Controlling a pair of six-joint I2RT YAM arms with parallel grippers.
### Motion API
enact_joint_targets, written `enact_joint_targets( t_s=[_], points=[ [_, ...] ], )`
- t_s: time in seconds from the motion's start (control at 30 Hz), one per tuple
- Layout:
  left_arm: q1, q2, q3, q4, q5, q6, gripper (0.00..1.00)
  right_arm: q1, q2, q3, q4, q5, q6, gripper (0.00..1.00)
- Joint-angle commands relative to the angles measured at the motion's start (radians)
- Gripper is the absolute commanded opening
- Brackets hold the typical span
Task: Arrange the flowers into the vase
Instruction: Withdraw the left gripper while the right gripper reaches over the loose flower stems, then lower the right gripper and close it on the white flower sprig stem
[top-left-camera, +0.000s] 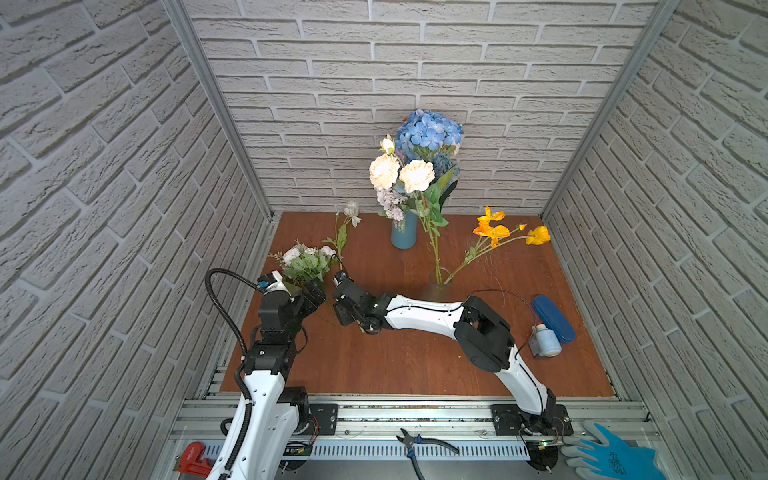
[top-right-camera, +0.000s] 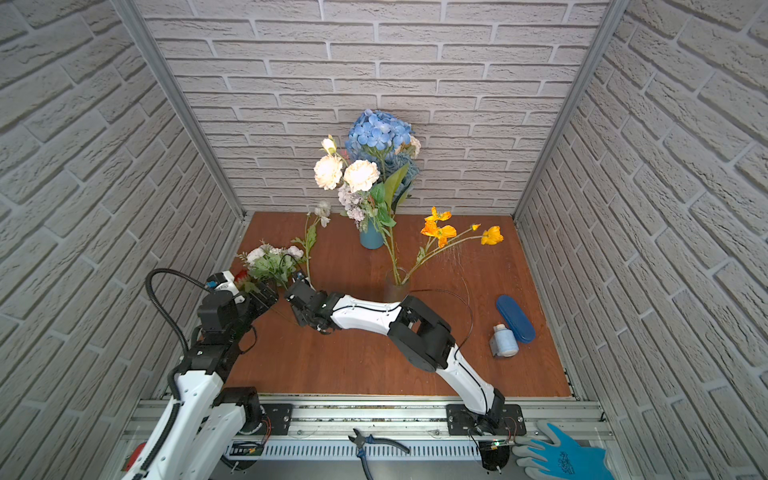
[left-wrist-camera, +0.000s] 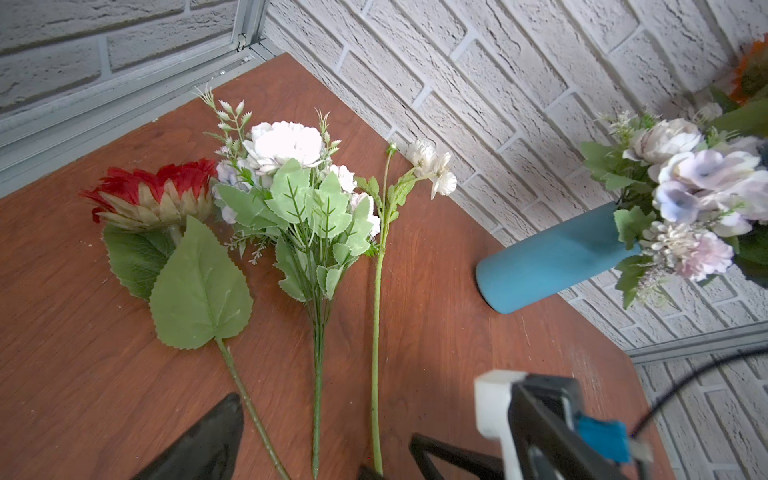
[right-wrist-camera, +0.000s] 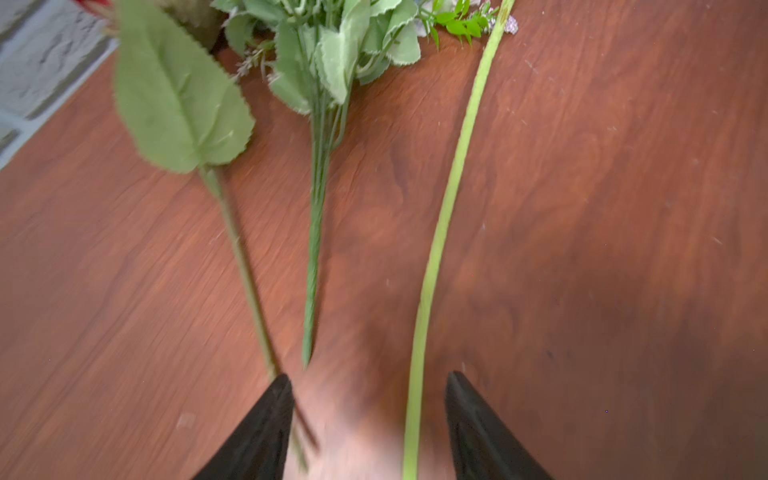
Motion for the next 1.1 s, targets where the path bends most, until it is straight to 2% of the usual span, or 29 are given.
enact_joint_targets(
  t_s=[0.0,0.13,0.3,0.37,0.47,0.5,0.6,0.67,0.8,0.83,0.97,1.07],
  points=[
    [0.008,0.006,0.021,0.020,0.022,0.029,0.98,-0.012,0.046,0.103,-0.016,0.070,-0.010,0.60],
    [0.013,0.009,0.021,0.026,0.029,0.027,0.98,-0.025,0.109,0.175,-0.083,0.099,-0.014,0.55],
    [0.016,0.017,0.010,0.030,0.023,0.018,0.98,-0.040,0.143,0.186,-0.100,0.081,-0.026,0.36],
    [0.017,0.022,0.011,0.029,0.022,0.015,0.98,-0.045,0.158,0.186,-0.109,0.062,-0.030,0.25],
    [0.019,0.027,0.015,0.025,0.019,0.014,0.98,-0.047,0.162,0.174,-0.118,0.044,-0.047,0.14],
    [0.021,0.028,0.016,0.025,0.018,0.013,0.98,-0.047,0.161,0.165,-0.118,0.038,-0.052,0.13],
    [0.022,0.030,0.016,0.021,0.012,0.010,0.98,-0.050,0.147,0.121,-0.104,0.021,-0.057,0.13],
    [0.022,0.033,0.017,0.021,0.012,0.005,0.98,-0.056,0.135,0.093,-0.099,-0.001,-0.048,0.17],
    [0.022,0.045,0.016,0.028,0.011,0.001,0.98,-0.059,0.081,0.033,-0.059,-0.047,-0.040,0.39],
    [0.022,0.049,0.016,0.029,0.011,0.001,0.98,-0.059,0.063,0.023,-0.059,-0.050,-0.030,0.42],
    [0.022,0.058,0.020,0.032,0.010,0.001,0.98,-0.058,-0.030,-0.046,-0.037,-0.019,-0.005,0.43],
    [0.025,0.058,0.016,0.038,0.007,0.000,0.98,-0.054,-0.067,-0.073,0.004,-0.047,-0.003,0.44]
  ],
)
